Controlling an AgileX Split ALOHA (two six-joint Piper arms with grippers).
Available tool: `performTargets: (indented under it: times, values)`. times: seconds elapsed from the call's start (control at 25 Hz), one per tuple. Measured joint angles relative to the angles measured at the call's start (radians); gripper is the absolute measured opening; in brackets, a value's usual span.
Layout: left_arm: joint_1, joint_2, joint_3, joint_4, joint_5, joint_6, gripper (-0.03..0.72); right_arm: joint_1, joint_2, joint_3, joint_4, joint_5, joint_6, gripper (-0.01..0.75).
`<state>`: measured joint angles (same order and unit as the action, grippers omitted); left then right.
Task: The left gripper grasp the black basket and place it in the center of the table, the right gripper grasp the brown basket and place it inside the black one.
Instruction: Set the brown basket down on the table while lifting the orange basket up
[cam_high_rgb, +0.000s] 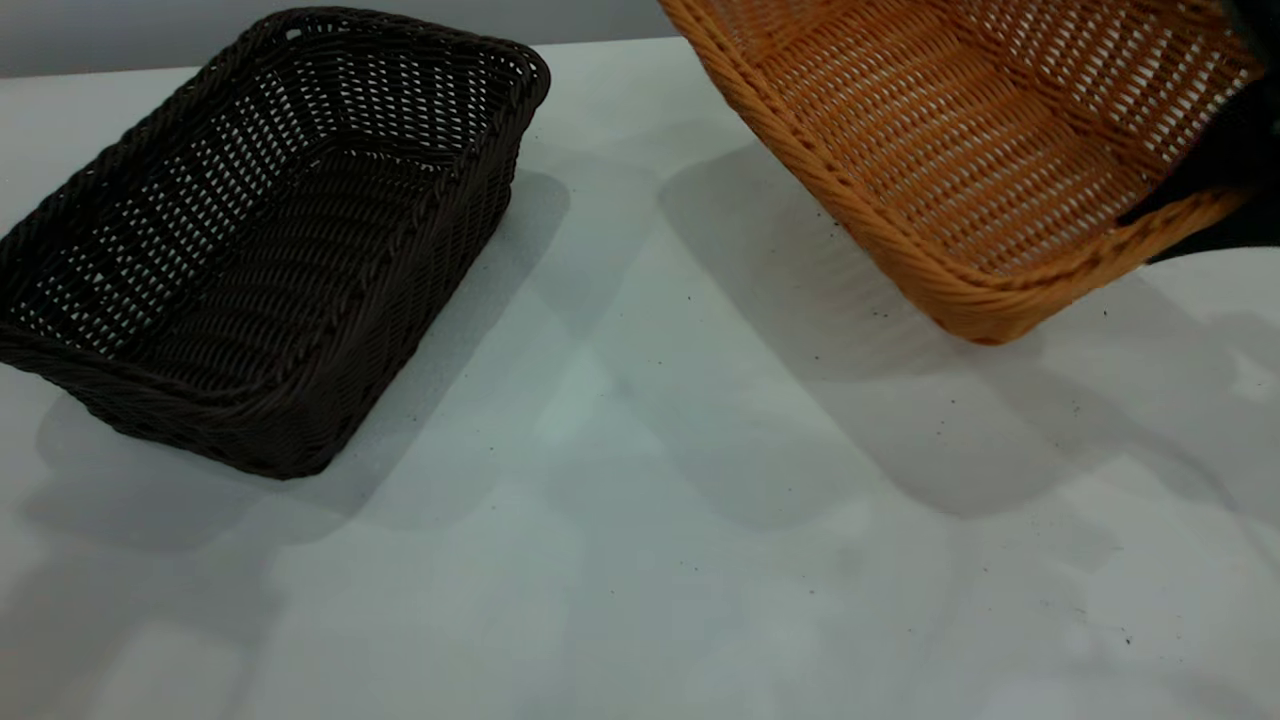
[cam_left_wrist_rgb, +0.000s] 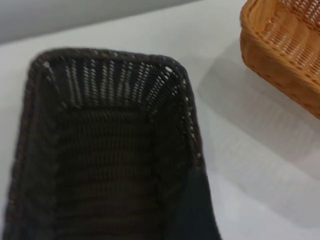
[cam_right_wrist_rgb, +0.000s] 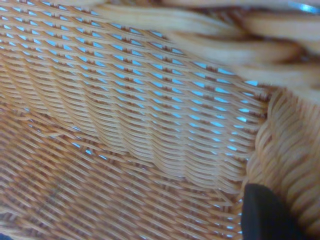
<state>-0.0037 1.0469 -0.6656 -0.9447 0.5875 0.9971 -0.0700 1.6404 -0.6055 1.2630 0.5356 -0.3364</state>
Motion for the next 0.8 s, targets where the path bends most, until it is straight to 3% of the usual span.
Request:
performTargets:
  times: [0.2, 0.36, 0.52, 0.8]
  values:
    - [-0.016, 0.09, 0.0, -0.07, -0.009, 0.044, 0.531, -0.088, -0.002, -0.017, 0.001, 0.129, -0.123, 0.108]
    - [-0.103, 0.165, 0.0, -0.071, -0.065, 0.054, 0.531, -0.1, -0.007, -0.049, -0.004, 0.201, -0.168, 0.108]
    - [-0.228, 0.242, 0.0, -0.07, -0.202, 0.054, 0.531, -0.1, -0.023, -0.083, -0.029, 0.142, -0.157, 0.108]
    - [-0.385, 0.366, 0.0, -0.082, -0.469, 0.01, 0.531, -0.11, -0.078, -0.162, -0.132, 0.179, -0.13, 0.108]
